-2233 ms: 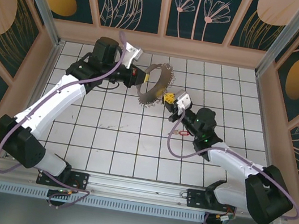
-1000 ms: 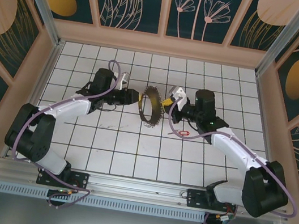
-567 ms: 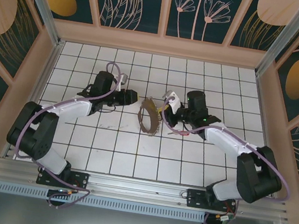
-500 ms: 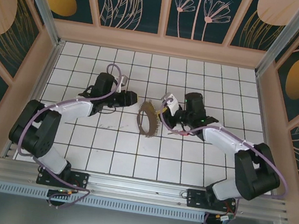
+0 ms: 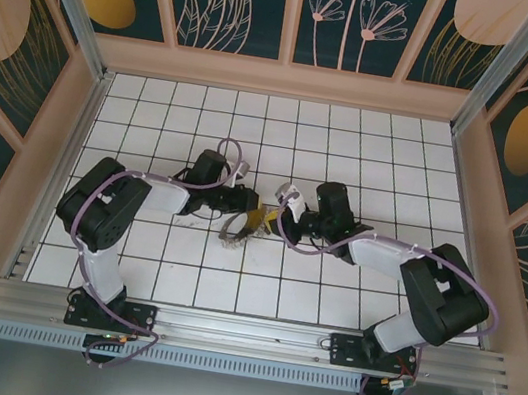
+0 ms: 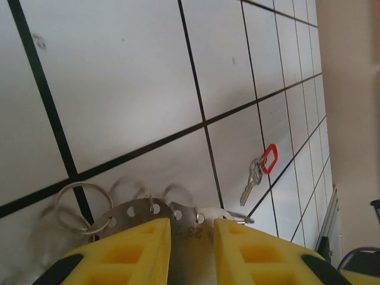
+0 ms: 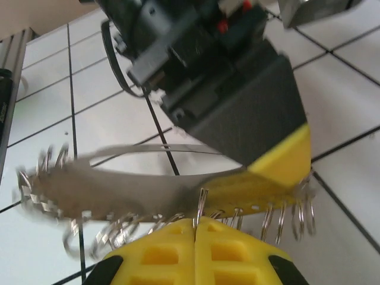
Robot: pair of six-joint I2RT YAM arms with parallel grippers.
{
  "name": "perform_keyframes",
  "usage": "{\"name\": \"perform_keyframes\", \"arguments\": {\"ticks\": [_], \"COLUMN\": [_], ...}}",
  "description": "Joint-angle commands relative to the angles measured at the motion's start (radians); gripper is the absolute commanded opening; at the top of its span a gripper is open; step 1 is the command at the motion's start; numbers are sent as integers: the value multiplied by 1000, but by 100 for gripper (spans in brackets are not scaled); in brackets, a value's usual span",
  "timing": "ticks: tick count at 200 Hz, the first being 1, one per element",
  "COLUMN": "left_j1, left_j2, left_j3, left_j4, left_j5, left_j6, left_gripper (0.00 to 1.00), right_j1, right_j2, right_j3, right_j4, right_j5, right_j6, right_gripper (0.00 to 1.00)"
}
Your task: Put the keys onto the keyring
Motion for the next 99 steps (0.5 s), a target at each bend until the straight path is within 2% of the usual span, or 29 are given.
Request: {"name": "perform_keyframes", "arguments": {"ticks": [1, 25, 73, 99], "left_j1": [2, 3, 4, 4], "left_j2": [-30, -94, -319, -383], "left_j3": [23, 47, 46, 26], "left_j4": [68, 52, 3, 18], "left_j5": [19, 25, -105, -67], "left_j6": [-7, 29, 190, 339], "left_gripper": [26, 28, 35, 34], "right_j1": [4, -4, -15, -15], "right_j2": [-62, -82, -151, -182], "right_j3": [-30, -16, 38, 98], "right_j4": [175, 165, 32, -108], "right_j5": [-50, -46, 8, 57], "right_j6": [-1, -5, -95, -210], "right_gripper": [0, 0, 0, 0]}}
